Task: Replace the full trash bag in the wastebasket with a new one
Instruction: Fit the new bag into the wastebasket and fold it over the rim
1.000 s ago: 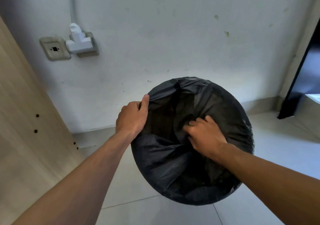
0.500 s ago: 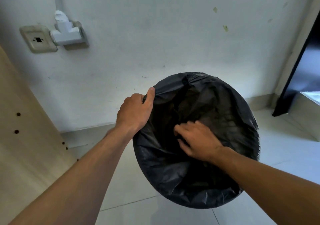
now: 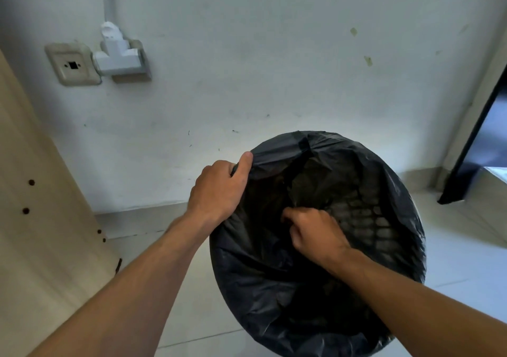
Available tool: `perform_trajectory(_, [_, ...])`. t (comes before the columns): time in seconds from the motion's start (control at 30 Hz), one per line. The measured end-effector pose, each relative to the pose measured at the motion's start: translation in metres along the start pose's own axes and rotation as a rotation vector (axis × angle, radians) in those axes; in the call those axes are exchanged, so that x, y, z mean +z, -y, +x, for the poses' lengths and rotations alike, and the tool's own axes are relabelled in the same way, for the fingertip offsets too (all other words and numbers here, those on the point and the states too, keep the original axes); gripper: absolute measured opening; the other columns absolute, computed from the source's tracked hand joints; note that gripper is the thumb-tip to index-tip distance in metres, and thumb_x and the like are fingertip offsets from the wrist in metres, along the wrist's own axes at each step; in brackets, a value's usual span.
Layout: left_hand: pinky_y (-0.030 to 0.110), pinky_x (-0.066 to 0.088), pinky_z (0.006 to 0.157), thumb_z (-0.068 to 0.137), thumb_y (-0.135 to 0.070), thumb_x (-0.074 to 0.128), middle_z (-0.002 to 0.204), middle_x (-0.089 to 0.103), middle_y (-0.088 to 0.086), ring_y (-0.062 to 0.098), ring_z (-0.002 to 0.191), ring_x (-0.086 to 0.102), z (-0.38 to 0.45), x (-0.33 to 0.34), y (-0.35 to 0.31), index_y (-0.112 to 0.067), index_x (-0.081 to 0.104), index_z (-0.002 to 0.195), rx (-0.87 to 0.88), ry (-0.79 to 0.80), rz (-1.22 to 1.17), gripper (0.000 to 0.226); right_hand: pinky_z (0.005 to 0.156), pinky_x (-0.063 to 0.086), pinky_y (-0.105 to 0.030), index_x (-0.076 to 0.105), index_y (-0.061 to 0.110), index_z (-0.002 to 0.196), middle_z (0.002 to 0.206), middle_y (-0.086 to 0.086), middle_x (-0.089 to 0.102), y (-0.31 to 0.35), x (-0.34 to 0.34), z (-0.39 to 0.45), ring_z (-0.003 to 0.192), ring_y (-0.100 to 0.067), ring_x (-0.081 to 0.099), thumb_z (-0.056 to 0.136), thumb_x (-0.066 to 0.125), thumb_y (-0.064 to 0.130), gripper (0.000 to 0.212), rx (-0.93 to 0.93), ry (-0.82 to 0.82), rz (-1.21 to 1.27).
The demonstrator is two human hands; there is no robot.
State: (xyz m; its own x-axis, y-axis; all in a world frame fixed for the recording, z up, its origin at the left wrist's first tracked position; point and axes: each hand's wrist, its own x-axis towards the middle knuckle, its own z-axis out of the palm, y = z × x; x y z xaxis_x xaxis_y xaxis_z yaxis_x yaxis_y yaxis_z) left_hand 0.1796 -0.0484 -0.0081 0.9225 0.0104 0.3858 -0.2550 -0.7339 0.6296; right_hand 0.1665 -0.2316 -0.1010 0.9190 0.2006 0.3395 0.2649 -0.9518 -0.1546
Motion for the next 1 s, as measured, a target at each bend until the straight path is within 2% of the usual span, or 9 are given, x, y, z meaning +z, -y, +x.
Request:
perform_trajectory(0.1, [0.032,0.021,0.051,0.098,-0.054,0.035,0.051,0.024,-0.002,0.018,0.05,0.024,-0.002,-0.004,0.002,-0.017,0.019,0.056,0.0,0.03,-0.04,0.058,0.091,0.048,-0.043,0.046,0.027,0.131,0.135,-0.009,0.055,0.006,0.008,0.014,0.118,-0.038,0.055,0.087,0.056,0.013,0.047,0.105,0.103,0.053])
perform_trajectory(0.2, [0.032,0.022,0.052,0.097,-0.055,0.035,0.053,0.023,-0.001,0.019,0.052,0.023,-0.005,-0.004,0.001,-0.018,0.018,0.057,0.008,0.056,-0.051,0.057,0.113,0.009,-0.065,-0.012,0.031,0.154,0.163,-0.009,-0.011,0.012,0.026,0.02,0.149,-0.037,-0.004,0.071,0.08,0.045,0.125,0.227,0.392,-0.094])
perform_trajectory(0.27, [0.032,0.023,0.052,0.096,-0.057,0.034,0.053,0.025,-0.001,0.019,0.052,0.025,-0.006,-0.003,0.001,-0.017,0.019,0.056,0.008,0.038,-0.015,0.058,0.109,-0.008,-0.071,-0.027,0.028,0.15,0.158,-0.011,-0.029,0.017,0.036,0.019,0.145,-0.035,-0.027,0.067,0.076,0.059,0.136,0.213,0.399,-0.194])
perform_trajectory(0.4, [0.032,0.024,0.049,0.097,-0.059,0.029,0.051,0.038,-0.001,0.02,0.049,0.036,-0.004,0.0,0.002,-0.016,0.029,0.051,-0.018,-0.058,0.119,0.063,0.114,0.018,-0.048,0.004,0.015,0.155,0.161,-0.012,0.009,0.031,0.03,0.013,0.146,-0.032,0.013,0.08,0.061,0.054,0.102,0.036,0.172,-0.21])
perform_trajectory(0.57, [0.033,0.031,0.058,0.097,-0.059,0.025,0.059,0.05,0.002,0.019,0.055,0.044,-0.001,0.003,0.004,-0.016,0.04,0.052,-0.061,-0.107,0.147,0.064,0.083,0.05,-0.041,0.042,0.019,0.135,0.115,-0.018,0.065,0.031,0.019,0.006,0.104,-0.039,0.063,0.089,0.053,0.035,0.05,0.123,0.123,0.013])
perform_trajectory(0.73, [0.032,0.03,0.058,0.098,-0.058,0.026,0.06,0.05,0.003,0.02,0.056,0.046,-0.001,0.002,0.007,-0.014,0.04,0.053,-0.079,-0.112,0.136,0.064,0.119,0.005,-0.051,-0.024,0.027,0.151,0.163,-0.017,0.003,0.001,0.052,-0.003,0.15,-0.035,-0.003,0.084,0.056,0.064,0.111,0.313,0.739,-0.076])
perform_trajectory(0.8, [0.032,0.03,0.057,0.098,-0.059,0.025,0.061,0.05,0.003,0.021,0.057,0.046,0.0,0.001,0.009,-0.014,0.04,0.054,-0.091,-0.112,0.14,0.064,0.119,-0.004,-0.054,-0.027,0.029,0.15,0.163,-0.013,-0.01,-0.004,0.054,-0.003,0.149,-0.034,-0.014,0.084,0.055,0.064,0.111,0.289,0.765,-0.077])
perform_trajectory(0.9, [0.031,0.027,0.051,0.098,-0.059,0.025,0.059,0.048,0.002,0.019,0.054,0.044,0.001,0.001,0.011,-0.013,0.038,0.055,-0.113,-0.111,0.127,0.064,0.106,0.032,-0.04,0.017,0.025,0.153,0.142,-0.012,0.05,0.004,0.041,-0.002,0.132,-0.03,0.045,0.086,0.056,0.052,0.082,0.18,0.385,-0.102])
perform_trajectory(1.0, [0.031,0.026,0.05,0.098,-0.058,0.026,0.057,0.045,0.001,0.019,0.053,0.042,0.003,0.003,0.008,-0.014,0.035,0.054,-0.129,-0.109,0.098,0.063,0.072,0.047,-0.035,0.056,0.025,0.114,0.098,-0.007,0.071,0.018,0.021,0.003,0.092,-0.033,0.066,0.091,0.05,0.036,0.027,0.118,-0.027,0.037])
